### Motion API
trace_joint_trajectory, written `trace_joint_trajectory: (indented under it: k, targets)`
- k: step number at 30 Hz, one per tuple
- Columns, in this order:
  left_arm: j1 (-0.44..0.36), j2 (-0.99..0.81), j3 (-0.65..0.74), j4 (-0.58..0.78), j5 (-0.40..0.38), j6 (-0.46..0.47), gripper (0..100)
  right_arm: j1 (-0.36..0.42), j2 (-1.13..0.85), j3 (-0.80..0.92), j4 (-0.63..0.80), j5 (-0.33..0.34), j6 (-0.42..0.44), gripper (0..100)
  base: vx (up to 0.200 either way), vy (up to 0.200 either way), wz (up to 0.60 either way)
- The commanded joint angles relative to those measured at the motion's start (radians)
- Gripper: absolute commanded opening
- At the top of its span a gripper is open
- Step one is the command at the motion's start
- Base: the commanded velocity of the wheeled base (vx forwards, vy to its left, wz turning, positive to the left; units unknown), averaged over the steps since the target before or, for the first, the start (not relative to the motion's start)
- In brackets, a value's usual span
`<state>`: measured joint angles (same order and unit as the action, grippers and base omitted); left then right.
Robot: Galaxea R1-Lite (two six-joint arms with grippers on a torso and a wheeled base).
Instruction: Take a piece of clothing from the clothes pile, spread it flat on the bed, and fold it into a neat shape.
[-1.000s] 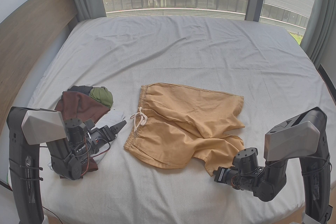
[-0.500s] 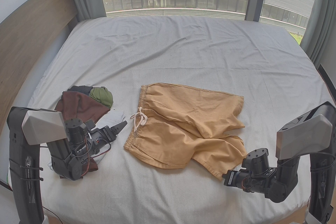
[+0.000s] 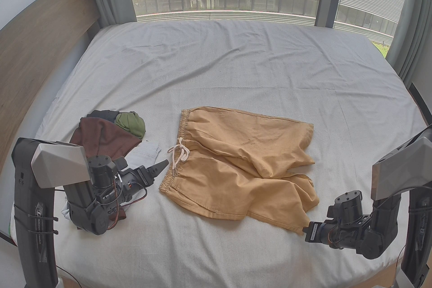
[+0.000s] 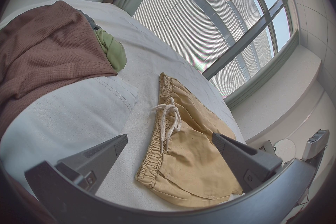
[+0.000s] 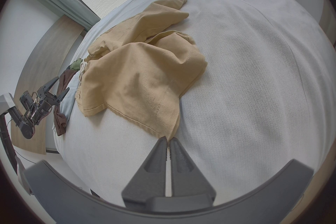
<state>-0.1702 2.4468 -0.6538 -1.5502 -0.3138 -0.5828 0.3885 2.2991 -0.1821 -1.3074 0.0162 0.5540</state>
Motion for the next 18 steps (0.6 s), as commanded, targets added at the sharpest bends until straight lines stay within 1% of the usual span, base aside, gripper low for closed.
trace_joint_trajectory:
  k: [1,4,5,9,11,14,16,17,18]
  targets:
    - [-0.009,0.014,0.002,-0.001,0.001,0.0,100,0.006,0.002,0.009,-0.001,0.001,0.0,0,0.0,0.0,0.0]
    - [-0.022,0.032,-0.001,-0.001,0.002,0.001,100,0.009,0.002,0.01,-0.001,0.001,-0.002,0,0.0,0.0,0.0]
    - [-0.023,0.041,-0.004,-0.001,0.004,0.001,100,0.009,0.002,0.012,-0.001,-0.001,-0.002,100,0.0,0.0,0.0]
    - [-0.031,0.054,-0.007,-0.001,0.007,0.026,100,0.009,0.002,0.021,-0.018,0.001,-0.005,100,0.0,0.0,0.0]
    - [-0.032,0.064,-0.01,-0.001,0.015,0.054,100,0.009,-0.01,0.03,-0.041,0.005,0.0,100,0.0,0.0,0.0]
    - [-0.032,0.078,-0.015,-0.001,0.016,0.06,100,0.009,-0.015,0.052,-0.092,0.019,0.0,100,0.0,0.0,0.0]
    - [-0.032,0.09,-0.027,-0.001,0.018,0.063,100,0.012,-0.007,0.089,-0.199,0.033,0.003,100,0.0,0.0,0.0]
    - [-0.032,0.089,-0.03,-0.001,0.018,0.063,100,0.013,-0.003,0.104,-0.234,0.033,0.004,100,0.0,0.0,0.0]
    - [-0.034,0.089,-0.033,-0.001,0.016,0.061,100,0.013,0.002,0.11,-0.24,0.034,0.006,100,0.0,0.0,0.0]
